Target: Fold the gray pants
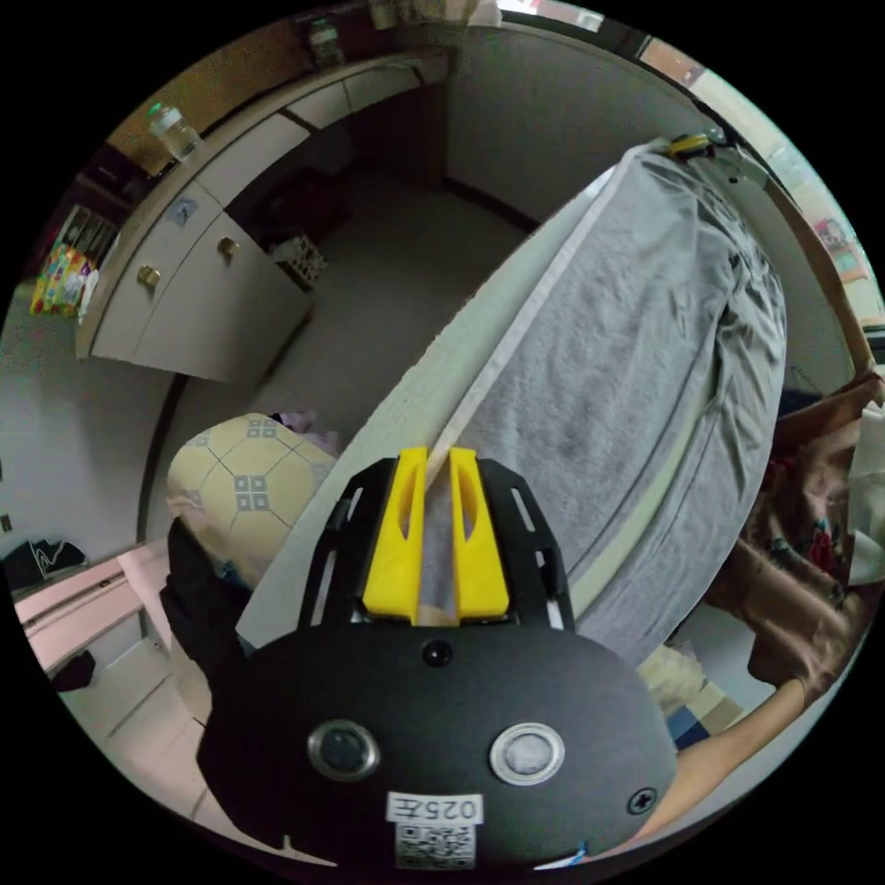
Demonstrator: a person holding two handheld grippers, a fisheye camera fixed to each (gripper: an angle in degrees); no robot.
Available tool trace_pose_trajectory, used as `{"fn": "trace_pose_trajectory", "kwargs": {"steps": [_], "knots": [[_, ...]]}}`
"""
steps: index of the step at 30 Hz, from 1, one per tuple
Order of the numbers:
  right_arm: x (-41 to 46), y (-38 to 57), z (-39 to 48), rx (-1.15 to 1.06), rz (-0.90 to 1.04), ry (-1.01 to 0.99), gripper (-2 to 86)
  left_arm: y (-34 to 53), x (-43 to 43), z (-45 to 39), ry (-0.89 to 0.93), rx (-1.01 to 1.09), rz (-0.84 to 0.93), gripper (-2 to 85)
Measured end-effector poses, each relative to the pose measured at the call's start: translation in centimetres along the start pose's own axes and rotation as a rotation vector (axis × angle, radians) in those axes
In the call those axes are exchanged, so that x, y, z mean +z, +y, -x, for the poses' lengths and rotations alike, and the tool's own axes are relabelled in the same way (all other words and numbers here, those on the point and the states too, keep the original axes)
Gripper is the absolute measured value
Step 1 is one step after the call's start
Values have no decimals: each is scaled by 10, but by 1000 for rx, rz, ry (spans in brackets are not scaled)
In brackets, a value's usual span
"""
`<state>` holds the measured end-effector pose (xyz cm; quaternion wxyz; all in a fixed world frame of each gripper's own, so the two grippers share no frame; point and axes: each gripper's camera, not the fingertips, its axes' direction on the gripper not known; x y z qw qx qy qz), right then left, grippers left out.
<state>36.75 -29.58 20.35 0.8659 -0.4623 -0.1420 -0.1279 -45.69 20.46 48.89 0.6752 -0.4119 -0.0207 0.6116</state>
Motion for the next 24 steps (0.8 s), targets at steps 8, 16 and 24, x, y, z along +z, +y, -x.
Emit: {"fn": "trace_pose_trajectory", "kwargs": {"steps": [8,16,24], "knots": [[5,10,53,-121,6,241,-8,23,5,-58,-349,62,-73,-7],[-59,64,93,21,-407,477,-7,55,-76,-80,-583,-155,-373,-12],[-65,225,139,-104,-536,334,-5,207,-74,-178,-280,-139,-586,-11]]}}
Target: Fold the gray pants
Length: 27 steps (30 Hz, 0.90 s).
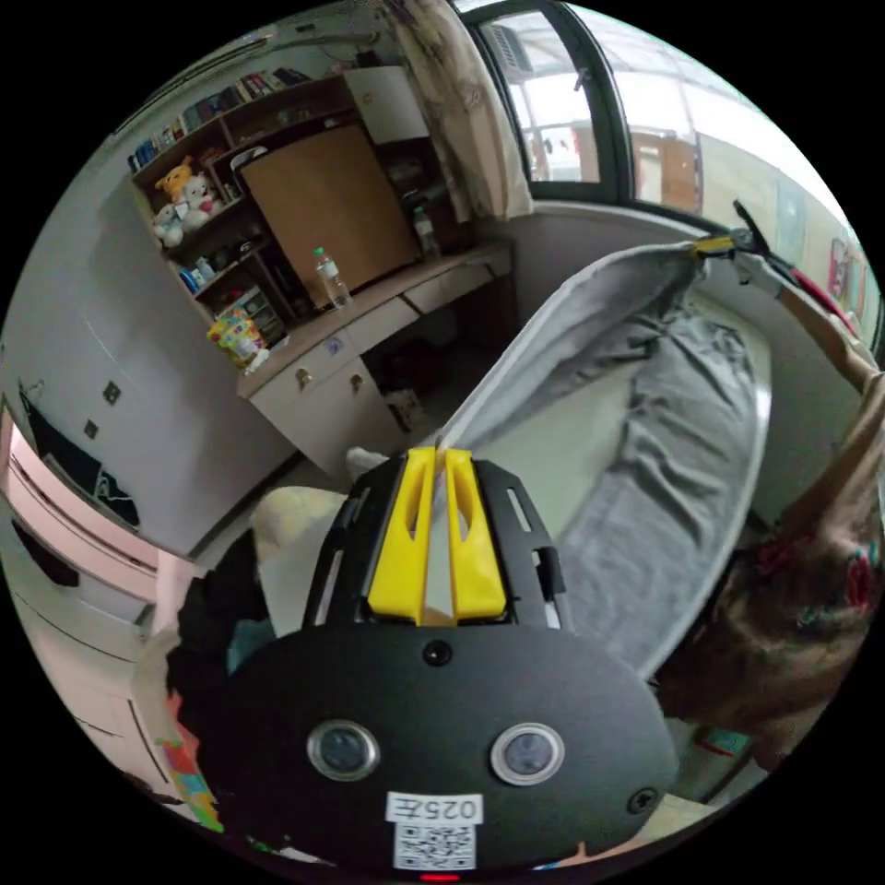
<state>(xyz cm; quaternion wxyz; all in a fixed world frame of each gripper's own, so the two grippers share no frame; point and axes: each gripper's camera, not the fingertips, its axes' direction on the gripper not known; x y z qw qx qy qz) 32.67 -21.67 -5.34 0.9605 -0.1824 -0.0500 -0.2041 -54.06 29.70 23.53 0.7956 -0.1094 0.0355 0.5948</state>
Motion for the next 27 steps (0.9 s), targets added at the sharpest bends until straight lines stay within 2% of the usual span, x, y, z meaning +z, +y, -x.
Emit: {"fn": "trace_pose_trajectory", "kwargs": {"steps": [3,7,14,21,23,27], "knots": [[-6,61,18,7,23,-31,-5,68,-15,-38,98,-25,70,-11],[23,122,37,-10,86,-169,-5,133,-4,-74,196,-46,142,-10],[27,154,28,110,-11,-192,-4,154,-5,-68,210,-76,84,-12],[-28,149,37,52,-126,-36,-3,151,-71,-88,101,57,-41,-12],[-23,162,38,54,-112,-30,-1,161,-64,-92,109,49,-22,-12],[27,202,36,70,43,-148,7,186,-22,-92,199,14,72,-10]]}}
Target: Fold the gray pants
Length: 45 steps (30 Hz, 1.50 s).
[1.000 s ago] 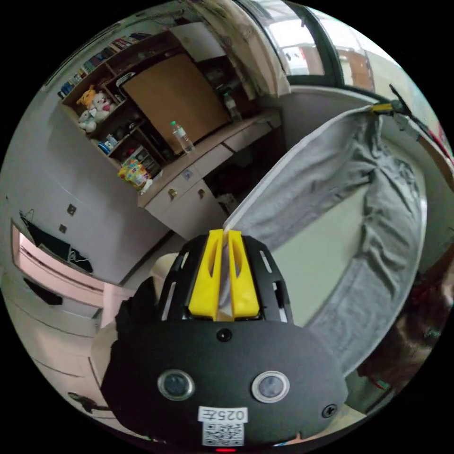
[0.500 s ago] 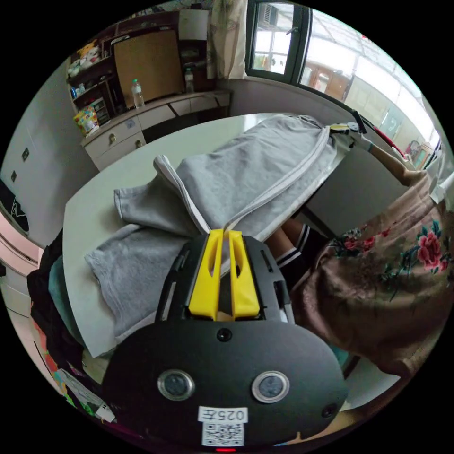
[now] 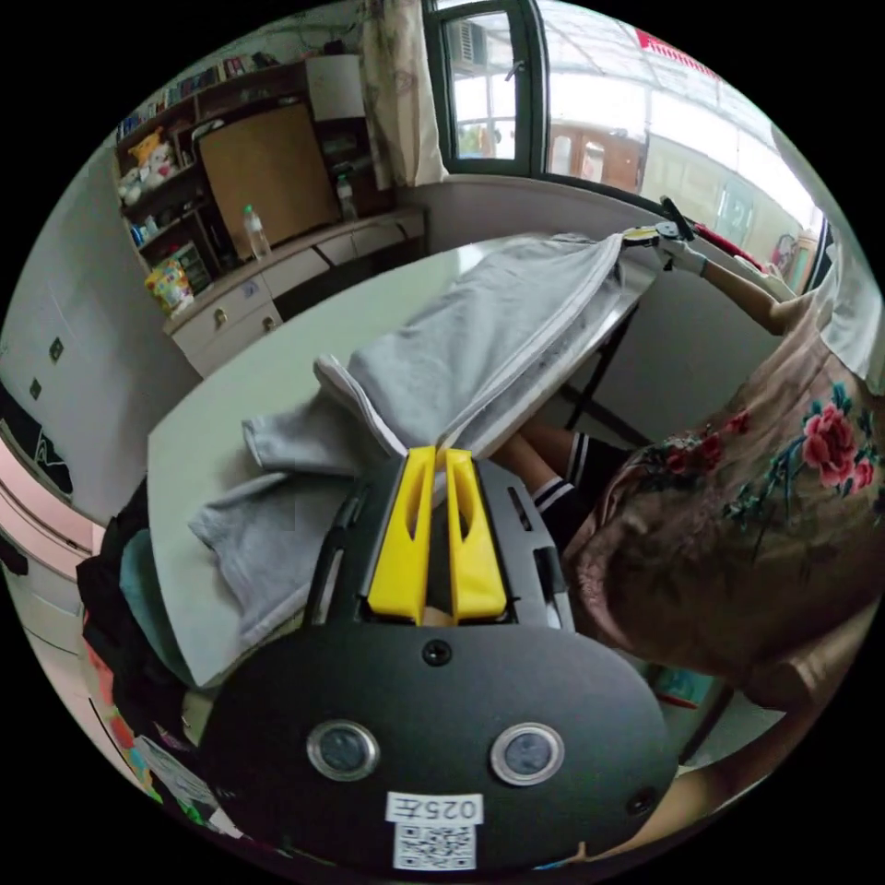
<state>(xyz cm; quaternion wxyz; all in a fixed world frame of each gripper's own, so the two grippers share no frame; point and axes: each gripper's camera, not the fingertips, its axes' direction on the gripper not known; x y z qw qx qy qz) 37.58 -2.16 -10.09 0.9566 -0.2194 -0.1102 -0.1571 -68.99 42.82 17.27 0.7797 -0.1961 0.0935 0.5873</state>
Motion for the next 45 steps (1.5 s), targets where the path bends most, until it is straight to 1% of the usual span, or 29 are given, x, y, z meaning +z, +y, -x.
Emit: {"fn": "trace_pose_trajectory", "kwargs": {"steps": [2,5,7,8,9,10,12,14,16,18,19,20,21,22,25,26,27,28,30,32,34,35,36,37,39,41,42,44,45], "knots": [[16,16,-9,63,-13,-89,14,6,10,4,30,-16,-6,-10],[18,36,-34,208,-107,-230,41,15,7,14,97,-71,-49,-12],[15,46,-51,311,-136,-364,72,21,5,13,119,-87,-62,-12],[12,49,-53,327,-158,-391,80,22,5,12,123,-93,-63,-12],[5,56,-52,335,-229,-421,99,25,2,9,129,-108,-67,-11],[-2,62,-46,331,-290,-411,111,28,0,6,135,-121,-62,-10],[-10,64,-34,328,-335,-383,121,34,-4,3,121,-164,-58,-4],[-16,62,-17,347,-423,-398,137,40,-16,0,85,-231,-107,18],[-14,40,21,342,-522,-460,156,37,-37,-6,-33,-332,-220,51],[-2,5,61,273,-539,-522,167,26,-46,-10,-157,-397,-280,53],[10,-24,92,217,-533,-589,173,15,-46,-10,-219,-425,-300,51],[17,-39,107,192,-538,-629,175,9,-44,-9,-239,-437,-303,51],[32,-70,138,148,-551,-722,177,-4,-37,-4,-261,-465,-306,48],[48,-101,170,93,-562,-815,178,-20,-26,4,-243,-488,-267,46],[82,-168,240,14,-564,-946,181,-45,3,25,-197,-591,-144,44],[87,-179,252,-1,-558,-966,182,-48,8,29,-209,-620,-118,43],[95,-199,273,-27,-547,-1009,183,-50,16,37,-275,-685,-61,41],[102,-215,292,-48,-532,-1043,183,-50,20,40,-339,-705,-48,18],[107,-234,318,-100,-505,-1077,183,-45,21,45,-387,-730,-65,-1],[109,-246,339,-145,-475,-1066,182,-39,17,55,-350,-763,-73,-6],[111,-257,358,-179,-441,-1026,178,-22,-12,65,-215,-804,-264,-9],[111,-260,361,-186,-435,-1020,177,-16,-22,66,-194,-811,-323,-10],[111,-265,366,-182,-427,-998,176,-3,-45,64,-179,-817,-449,-12],[110,-269,368,-166,-438,-958,174,12,-69,57,-191,-823,-550,-14],[105,-277,373,-169,-455,-906,171,38,-97,40,-245,-834,-615,-15],[101,-288,382,-208,-452,-896,166,73,-111,18,-318,-892,-624,-16],[101,-298,390,-233,-428,-889,161,100,-110,5,-352,-965,-625,-17],[106,-316,406,-279,-379,-887,150,139,-96,-6,-364,-1076,-600,-17],[113,-332,420,-308,-324,-896,144,162,-81,-7,-328,-1163,-572,-17]]}}
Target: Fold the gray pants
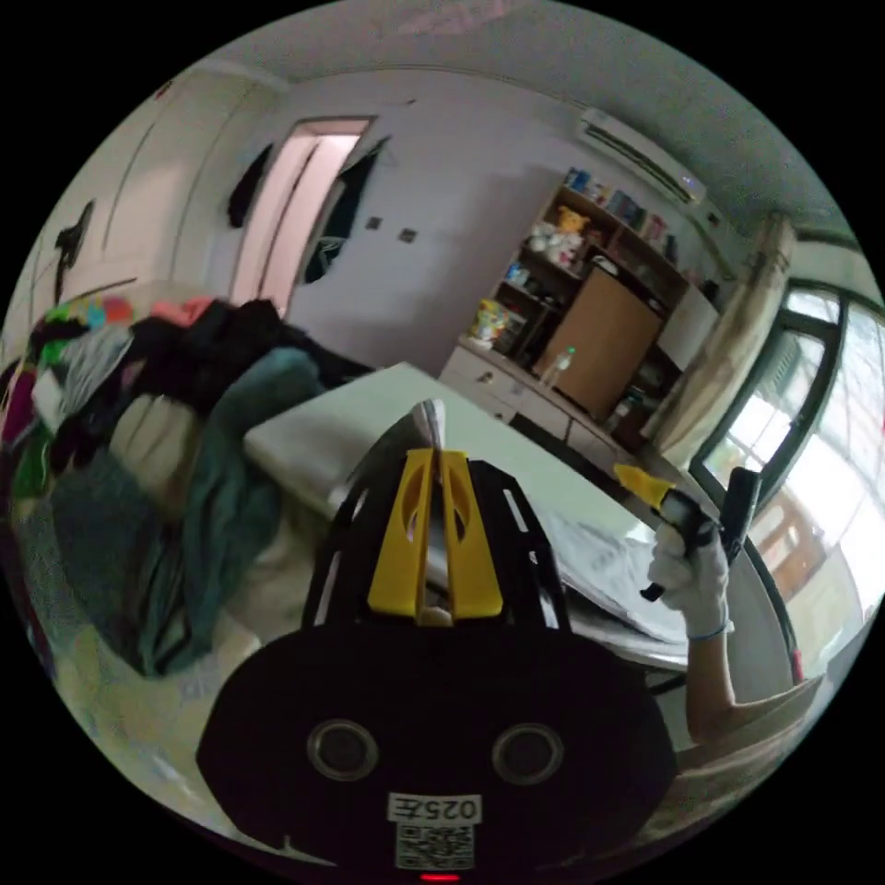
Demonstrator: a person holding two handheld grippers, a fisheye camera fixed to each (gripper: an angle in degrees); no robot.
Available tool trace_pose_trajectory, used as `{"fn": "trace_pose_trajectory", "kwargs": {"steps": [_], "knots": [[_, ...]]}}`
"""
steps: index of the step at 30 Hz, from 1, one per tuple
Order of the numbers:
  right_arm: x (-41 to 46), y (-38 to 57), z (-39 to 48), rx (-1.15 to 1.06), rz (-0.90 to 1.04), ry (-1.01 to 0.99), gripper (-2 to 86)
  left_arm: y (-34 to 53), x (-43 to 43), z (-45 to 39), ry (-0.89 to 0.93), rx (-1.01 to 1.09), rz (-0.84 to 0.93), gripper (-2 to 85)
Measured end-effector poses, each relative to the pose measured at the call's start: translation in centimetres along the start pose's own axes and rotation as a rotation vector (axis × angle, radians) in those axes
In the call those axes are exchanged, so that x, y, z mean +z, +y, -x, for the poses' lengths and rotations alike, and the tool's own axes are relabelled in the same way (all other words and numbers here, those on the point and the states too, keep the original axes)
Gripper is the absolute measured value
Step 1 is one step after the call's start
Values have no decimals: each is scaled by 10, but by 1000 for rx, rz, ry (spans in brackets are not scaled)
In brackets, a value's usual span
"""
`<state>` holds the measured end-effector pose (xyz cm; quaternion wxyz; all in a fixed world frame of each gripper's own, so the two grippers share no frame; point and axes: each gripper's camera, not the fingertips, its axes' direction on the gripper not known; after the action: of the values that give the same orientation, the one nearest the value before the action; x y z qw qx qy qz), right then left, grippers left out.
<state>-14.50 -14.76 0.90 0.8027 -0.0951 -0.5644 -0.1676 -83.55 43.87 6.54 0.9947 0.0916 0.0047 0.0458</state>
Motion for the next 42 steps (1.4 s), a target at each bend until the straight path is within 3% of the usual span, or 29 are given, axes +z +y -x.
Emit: {"fn": "trace_pose_trajectory", "kwargs": {"steps": [2,6,10,14,18,21,26,29,33,36,38,42], "knots": [[31,-20,-4,-13,69,-38,138,18,12,28,47,-87,55,-17],[111,-64,-3,-122,234,-45,129,39,8,55,140,-158,1,-17],[177,-102,-5,-187,374,-107,100,42,1,59,141,-132,-1,-17],[212,-129,6,-267,394,-127,109,45,-1,64,138,-137,13,-17],[264,-153,20,-295,584,-145,117,52,-4,71,142,-162,29,-17],[287,-155,27,-321,673,-52,86,58,-8,72,139,-156,25,-17],[257,-165,42,-307,552,-45,-1,67,-25,66,129,-149,-24,-17],[191,-166,65,-312,357,-11,-7,63,-58,46,359,-112,-124,-17],[50,-127,114,-352,-112,13,-9,72,-114,-14,561,196,-250,-17],[-39,-84,146,-346,-495,109,-9,86,-135,-36,723,265,-276,-17],[-53,-84,161,-402,-501,119,-10,87,-141,-44,720,297,-298,-17],[17,-135,157,-469,-198,250,-10,75,-123,-32,378,237,-278,-17]]}}
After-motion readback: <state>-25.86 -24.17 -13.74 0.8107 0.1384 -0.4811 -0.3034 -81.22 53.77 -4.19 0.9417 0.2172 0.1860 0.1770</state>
